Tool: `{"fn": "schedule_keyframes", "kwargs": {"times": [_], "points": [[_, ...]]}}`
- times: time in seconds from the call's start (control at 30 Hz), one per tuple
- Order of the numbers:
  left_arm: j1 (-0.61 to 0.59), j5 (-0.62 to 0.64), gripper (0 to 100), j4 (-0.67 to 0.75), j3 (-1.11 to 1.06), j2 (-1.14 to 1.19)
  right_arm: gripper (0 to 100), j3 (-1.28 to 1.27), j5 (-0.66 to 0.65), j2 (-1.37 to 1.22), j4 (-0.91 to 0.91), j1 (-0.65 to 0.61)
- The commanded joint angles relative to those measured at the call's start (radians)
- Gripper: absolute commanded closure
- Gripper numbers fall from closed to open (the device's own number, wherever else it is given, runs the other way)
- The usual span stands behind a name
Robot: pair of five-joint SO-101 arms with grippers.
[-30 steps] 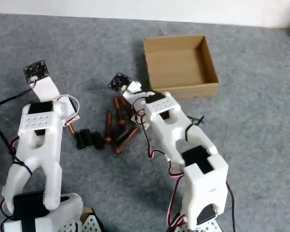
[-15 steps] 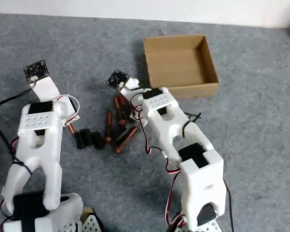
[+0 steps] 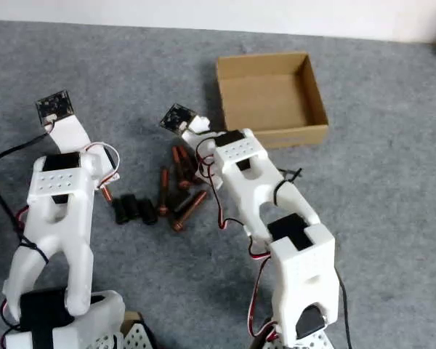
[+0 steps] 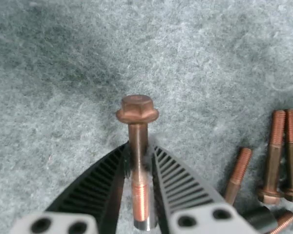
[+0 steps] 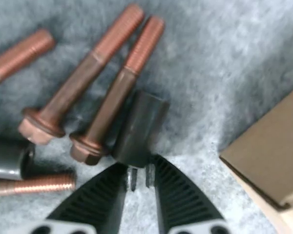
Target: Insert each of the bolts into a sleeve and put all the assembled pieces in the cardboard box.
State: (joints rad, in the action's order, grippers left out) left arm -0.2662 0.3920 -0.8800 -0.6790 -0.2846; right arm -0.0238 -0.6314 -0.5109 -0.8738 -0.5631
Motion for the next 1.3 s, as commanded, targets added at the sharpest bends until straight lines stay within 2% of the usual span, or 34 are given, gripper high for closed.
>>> {"fn": "schedule_keyframes", "kwargs": {"times": [0.0,0.17,0.23,0.43,0.63,0.83,0.97,1.27], "points": [[0.001,-0.009,99,0.054,0.007,-0.039,99.4,-0.028,-0.008,0.096,-0.036,-0.048],[0.001,-0.008,99,0.057,0.005,-0.039,98.8,-0.131,0.112,0.220,-0.028,-0.048],[0.001,-0.008,99,0.057,0.005,-0.039,98.2,-0.134,0.118,0.217,-0.028,-0.050],[-0.001,-0.008,99,0.057,0.005,-0.039,81.3,-0.101,0.138,0.183,-0.033,-0.048],[-0.001,-0.008,99,0.057,0.005,-0.038,81.1,-0.053,0.348,0.188,-0.035,-0.050],[-0.001,-0.008,99,0.057,0.005,-0.038,81.1,-0.036,0.450,0.183,-0.030,-0.081],[-0.001,-0.008,99,0.057,0.005,-0.038,80.9,-0.042,0.526,0.179,0.041,-0.107],[-0.001,-0.008,99,0.057,0.005,-0.038,80.8,-0.045,0.623,0.162,0.090,-0.120]]}}
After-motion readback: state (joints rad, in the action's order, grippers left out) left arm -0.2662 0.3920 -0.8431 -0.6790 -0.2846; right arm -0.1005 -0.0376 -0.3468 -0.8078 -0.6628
